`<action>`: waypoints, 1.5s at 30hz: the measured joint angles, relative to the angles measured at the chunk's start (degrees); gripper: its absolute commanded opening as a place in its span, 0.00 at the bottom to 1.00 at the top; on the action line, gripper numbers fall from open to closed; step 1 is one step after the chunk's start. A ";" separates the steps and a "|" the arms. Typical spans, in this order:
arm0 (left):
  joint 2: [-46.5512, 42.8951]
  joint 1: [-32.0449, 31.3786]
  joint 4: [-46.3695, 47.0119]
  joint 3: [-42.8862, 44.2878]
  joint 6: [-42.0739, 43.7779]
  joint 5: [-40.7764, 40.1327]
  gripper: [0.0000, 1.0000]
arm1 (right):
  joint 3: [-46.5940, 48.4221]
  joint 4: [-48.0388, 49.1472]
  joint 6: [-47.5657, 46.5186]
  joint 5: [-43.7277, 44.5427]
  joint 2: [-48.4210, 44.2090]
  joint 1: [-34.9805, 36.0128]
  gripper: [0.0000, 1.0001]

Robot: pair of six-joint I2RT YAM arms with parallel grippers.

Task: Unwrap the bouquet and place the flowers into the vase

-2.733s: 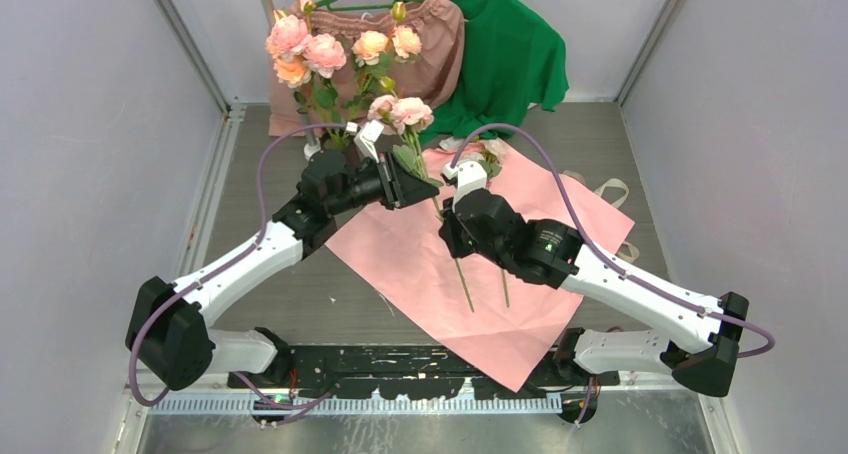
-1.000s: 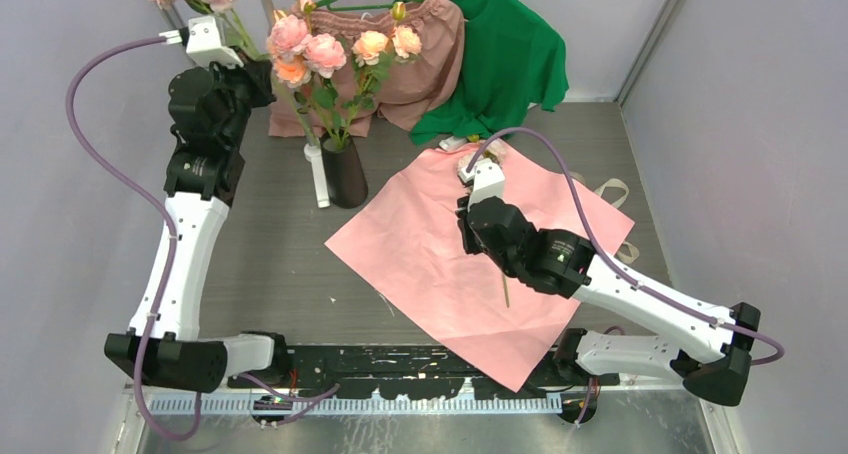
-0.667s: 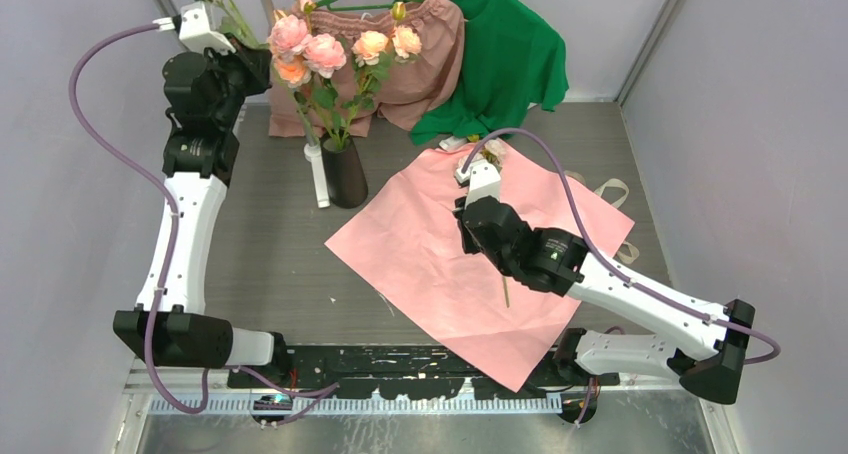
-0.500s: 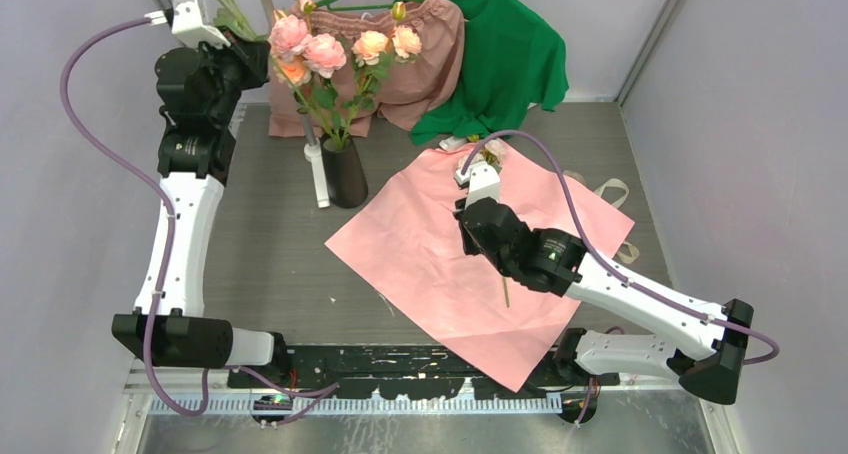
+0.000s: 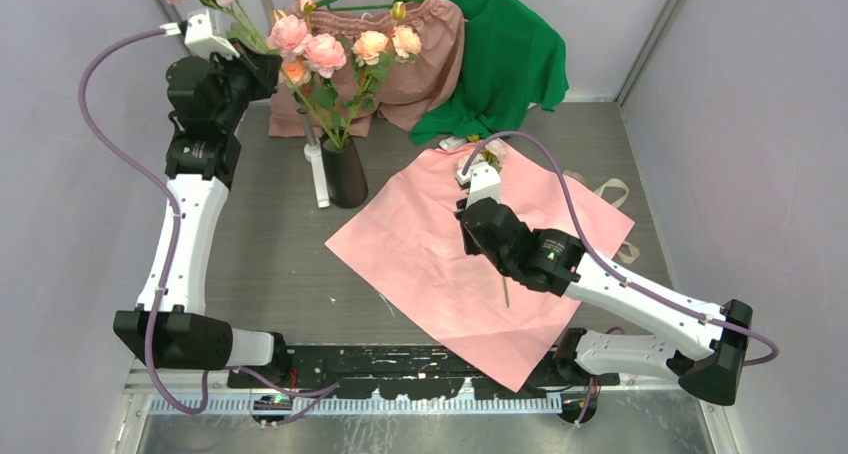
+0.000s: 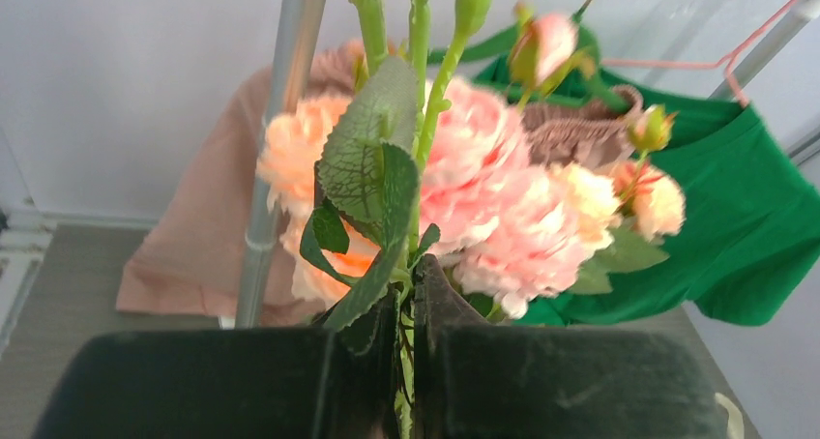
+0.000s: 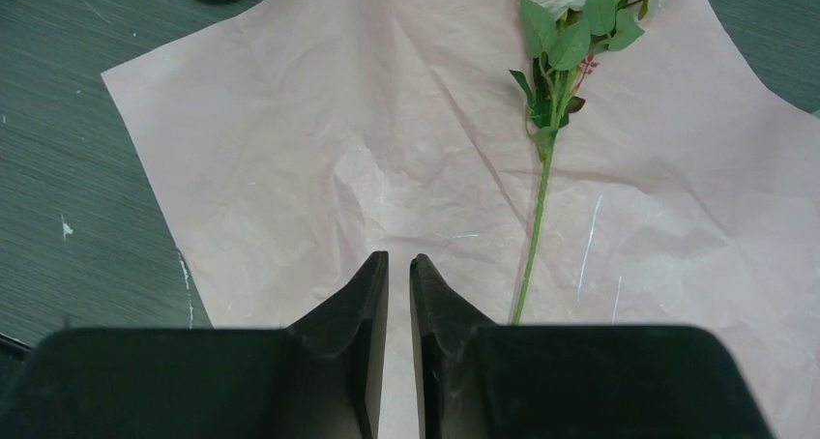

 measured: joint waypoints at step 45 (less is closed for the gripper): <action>-4.24 -9.88 -0.37 -26.40 -0.39 -3.34 1.00 | -3.21 4.42 1.20 -3.10 3.34 -2.89 0.22</action>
